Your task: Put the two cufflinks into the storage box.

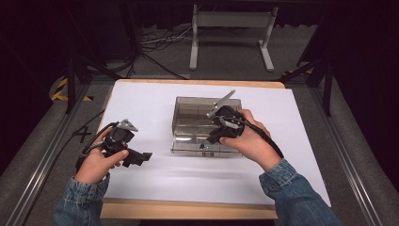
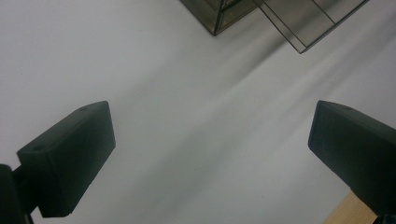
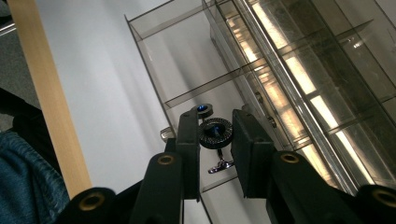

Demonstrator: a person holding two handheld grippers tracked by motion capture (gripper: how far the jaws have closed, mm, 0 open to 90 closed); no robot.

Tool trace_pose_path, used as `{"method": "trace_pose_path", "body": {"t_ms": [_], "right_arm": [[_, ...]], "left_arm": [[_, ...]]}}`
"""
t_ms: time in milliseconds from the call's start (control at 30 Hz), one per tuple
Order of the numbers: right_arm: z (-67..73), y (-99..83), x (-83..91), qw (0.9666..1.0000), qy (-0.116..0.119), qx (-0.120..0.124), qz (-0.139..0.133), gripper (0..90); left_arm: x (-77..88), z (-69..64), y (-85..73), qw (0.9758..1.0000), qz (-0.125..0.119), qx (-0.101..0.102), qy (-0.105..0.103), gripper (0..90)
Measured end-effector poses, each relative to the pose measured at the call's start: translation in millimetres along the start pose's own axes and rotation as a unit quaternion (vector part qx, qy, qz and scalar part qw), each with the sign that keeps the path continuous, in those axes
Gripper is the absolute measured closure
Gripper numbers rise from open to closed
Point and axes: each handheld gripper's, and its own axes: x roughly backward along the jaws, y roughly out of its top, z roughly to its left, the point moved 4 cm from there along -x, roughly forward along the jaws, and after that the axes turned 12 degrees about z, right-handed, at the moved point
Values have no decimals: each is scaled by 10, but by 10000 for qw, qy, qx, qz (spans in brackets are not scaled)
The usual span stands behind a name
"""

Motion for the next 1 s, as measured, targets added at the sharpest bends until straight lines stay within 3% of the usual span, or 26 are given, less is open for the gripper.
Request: {"method": "trace_pose_path", "body": {"t_ms": [333,1000], "right_arm": [[-65,44,-87,9997,-45,-203,90,735],[-105,27,-370,9985,58,-278,478,735]], "left_arm": [[-7,5,1,10000,10,-1,-5,15],[5,8,-4,10000,4,-6,-8,15]]}}
